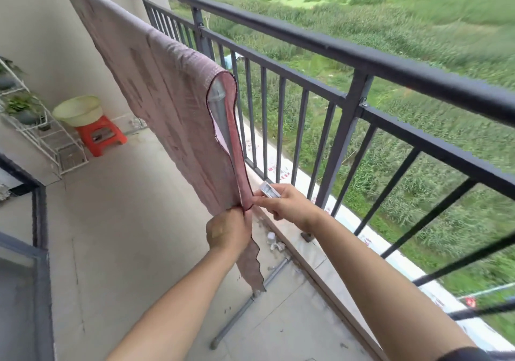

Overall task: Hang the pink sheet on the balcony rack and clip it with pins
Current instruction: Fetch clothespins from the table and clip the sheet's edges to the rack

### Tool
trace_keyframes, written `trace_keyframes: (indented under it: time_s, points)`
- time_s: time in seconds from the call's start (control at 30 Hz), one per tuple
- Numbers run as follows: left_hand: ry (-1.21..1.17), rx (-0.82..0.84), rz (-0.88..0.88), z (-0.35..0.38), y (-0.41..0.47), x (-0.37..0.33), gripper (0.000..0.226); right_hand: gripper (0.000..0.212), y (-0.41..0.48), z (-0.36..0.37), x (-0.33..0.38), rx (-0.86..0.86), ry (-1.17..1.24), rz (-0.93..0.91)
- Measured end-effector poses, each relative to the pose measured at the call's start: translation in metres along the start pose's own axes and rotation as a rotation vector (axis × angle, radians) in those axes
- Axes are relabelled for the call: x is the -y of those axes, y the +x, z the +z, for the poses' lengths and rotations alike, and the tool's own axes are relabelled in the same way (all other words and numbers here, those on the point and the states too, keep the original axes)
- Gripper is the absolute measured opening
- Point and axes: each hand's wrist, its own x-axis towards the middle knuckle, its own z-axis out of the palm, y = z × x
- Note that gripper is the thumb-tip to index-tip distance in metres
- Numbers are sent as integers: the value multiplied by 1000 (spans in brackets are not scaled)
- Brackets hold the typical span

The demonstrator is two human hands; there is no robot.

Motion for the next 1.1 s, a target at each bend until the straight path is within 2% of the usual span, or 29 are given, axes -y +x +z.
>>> trace_keyframes:
  time_s: [0.1,0.2,0.27,0.33,0.43,0.67,0.8,1.1]
  points:
    - [-24,34,31,5,-1,6,35,14,-2,3,3,-93,-43,16]
    - [44,55,128,9,-2,11,24,33,-7,1,3,-213,-121,57]
    - [62,67,157,9,-1,11,25,34,-14,-2,1,-220,-122,89]
    - [54,77,158,8,0,10,29,31,-19,-6,-1,-268,-240,84]
    - [58,78,158,8,0,9,30,27,-24,-10,-4,-339,-445,-44]
    - [120,138,154,4,0,9,26,54,-35,7,21,-570,-490,-242]
    - [160,162,181,7,2,11,27,43,-39,24,41,-553,-632,-352]
    - [93,139,166,9,6,13,23,23,-42,42,71,-514,-725,-346]
